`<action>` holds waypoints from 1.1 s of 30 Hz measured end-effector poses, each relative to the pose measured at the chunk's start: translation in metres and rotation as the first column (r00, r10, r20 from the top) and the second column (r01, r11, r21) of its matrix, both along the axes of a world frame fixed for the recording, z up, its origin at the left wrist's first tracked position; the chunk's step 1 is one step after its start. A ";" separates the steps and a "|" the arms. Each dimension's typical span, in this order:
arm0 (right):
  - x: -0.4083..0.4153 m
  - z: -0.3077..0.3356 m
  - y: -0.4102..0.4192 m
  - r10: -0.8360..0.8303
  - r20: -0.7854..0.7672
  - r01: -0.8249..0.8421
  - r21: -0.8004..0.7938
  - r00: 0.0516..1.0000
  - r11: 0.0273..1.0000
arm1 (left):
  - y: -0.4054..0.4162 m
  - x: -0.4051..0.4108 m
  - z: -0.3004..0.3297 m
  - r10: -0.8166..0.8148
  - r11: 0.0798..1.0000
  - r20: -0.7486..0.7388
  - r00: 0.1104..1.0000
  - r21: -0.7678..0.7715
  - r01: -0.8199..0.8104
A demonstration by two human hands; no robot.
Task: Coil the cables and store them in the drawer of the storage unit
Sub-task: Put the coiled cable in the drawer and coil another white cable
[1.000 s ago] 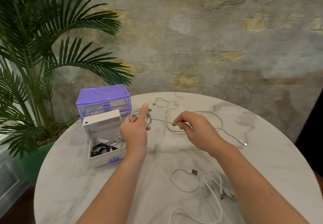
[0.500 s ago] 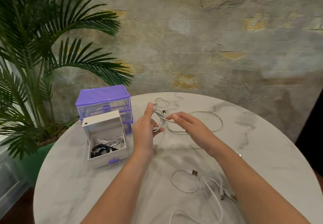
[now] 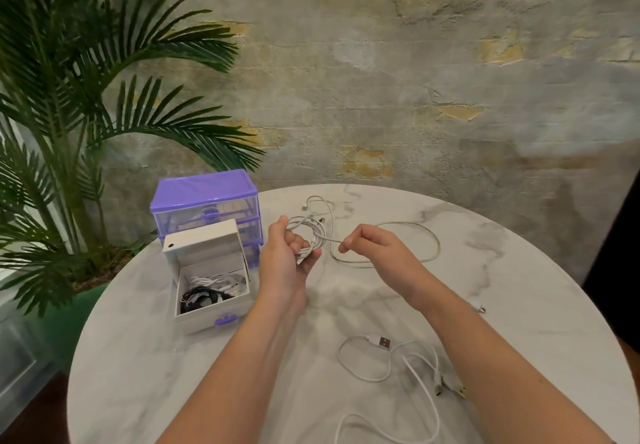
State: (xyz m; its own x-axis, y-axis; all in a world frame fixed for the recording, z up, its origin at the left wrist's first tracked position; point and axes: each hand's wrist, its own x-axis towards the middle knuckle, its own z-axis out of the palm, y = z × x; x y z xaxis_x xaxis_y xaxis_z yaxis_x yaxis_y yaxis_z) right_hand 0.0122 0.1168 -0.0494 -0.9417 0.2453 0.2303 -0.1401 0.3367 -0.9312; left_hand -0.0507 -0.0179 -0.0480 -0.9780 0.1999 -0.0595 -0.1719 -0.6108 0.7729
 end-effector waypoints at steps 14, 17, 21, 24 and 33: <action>0.000 -0.006 0.015 -0.116 -0.032 0.119 0.097 0.993 0.988 | 0.009 0.003 -0.013 -0.239 0.962 -0.128 0.962 -0.165 0.217; 0.002 -0.006 0.018 -0.127 -0.050 0.132 0.116 0.991 0.984 | 0.010 0.005 -0.013 -0.250 0.955 -0.122 0.961 -0.197 0.223; 0.002 -0.011 0.022 -0.122 -0.046 0.127 0.142 0.992 0.982 | 0.006 0.003 -0.011 -0.300 0.950 -0.028 0.953 -0.093 0.297; 0.002 -0.013 0.023 -0.119 -0.034 0.123 0.204 0.992 0.971 | 0.000 0.001 -0.009 -0.359 0.933 0.049 0.932 0.021 0.359; 0.005 -0.012 0.024 -0.152 -0.025 0.150 0.382 0.988 0.912 | -0.010 -0.005 -0.008 -0.463 0.882 0.167 0.870 0.184 0.434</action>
